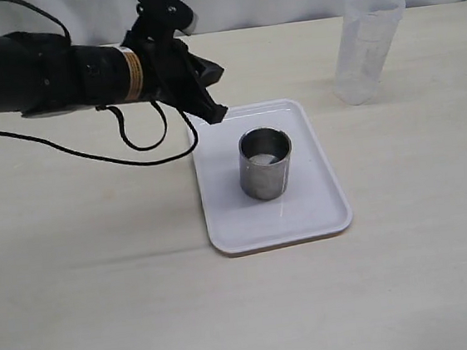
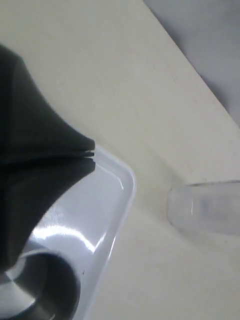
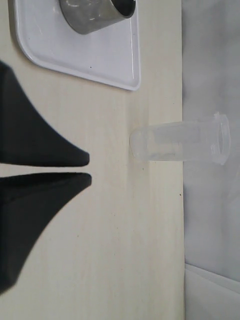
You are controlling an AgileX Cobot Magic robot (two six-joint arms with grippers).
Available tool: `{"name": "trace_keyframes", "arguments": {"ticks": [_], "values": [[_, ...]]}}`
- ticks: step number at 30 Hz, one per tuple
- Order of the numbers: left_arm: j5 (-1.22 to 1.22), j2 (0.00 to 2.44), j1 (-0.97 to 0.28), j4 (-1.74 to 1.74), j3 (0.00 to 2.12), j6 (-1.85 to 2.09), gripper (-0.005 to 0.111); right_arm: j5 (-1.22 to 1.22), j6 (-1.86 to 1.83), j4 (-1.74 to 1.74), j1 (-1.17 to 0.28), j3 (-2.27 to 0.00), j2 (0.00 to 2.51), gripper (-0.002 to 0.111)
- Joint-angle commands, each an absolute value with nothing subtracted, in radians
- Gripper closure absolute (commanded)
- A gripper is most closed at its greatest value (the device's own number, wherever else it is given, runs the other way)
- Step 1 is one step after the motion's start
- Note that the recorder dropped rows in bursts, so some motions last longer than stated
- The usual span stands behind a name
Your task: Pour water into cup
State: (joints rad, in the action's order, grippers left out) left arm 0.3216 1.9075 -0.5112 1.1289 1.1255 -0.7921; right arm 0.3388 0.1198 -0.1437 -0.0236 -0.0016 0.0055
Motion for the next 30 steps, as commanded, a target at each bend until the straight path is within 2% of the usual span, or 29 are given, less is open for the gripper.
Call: {"name": "trace_keyframes", "arguments": {"ticks": [1, 14, 19, 30], "values": [[0.174, 1.813, -0.507, 1.142, 1.104, -0.836, 0.107, 0.342, 0.116, -0.142, -0.027, 0.0, 0.0, 0.104], [-0.096, 1.537, -0.507, 1.138, 0.959, -0.84, 0.107, 0.342, 0.116, -0.142, -0.027, 0.0, 0.0, 0.104], [-0.094, 1.422, -0.507, 1.131, 0.893, -0.842, 0.107, 0.342, 0.116, -0.142, -0.027, 0.0, 0.0, 0.104], [-0.047, 1.003, -0.507, 1.105, 0.69, -0.889, 0.107, 0.342, 0.116, -0.142, -0.027, 0.0, 0.0, 0.104]]}}
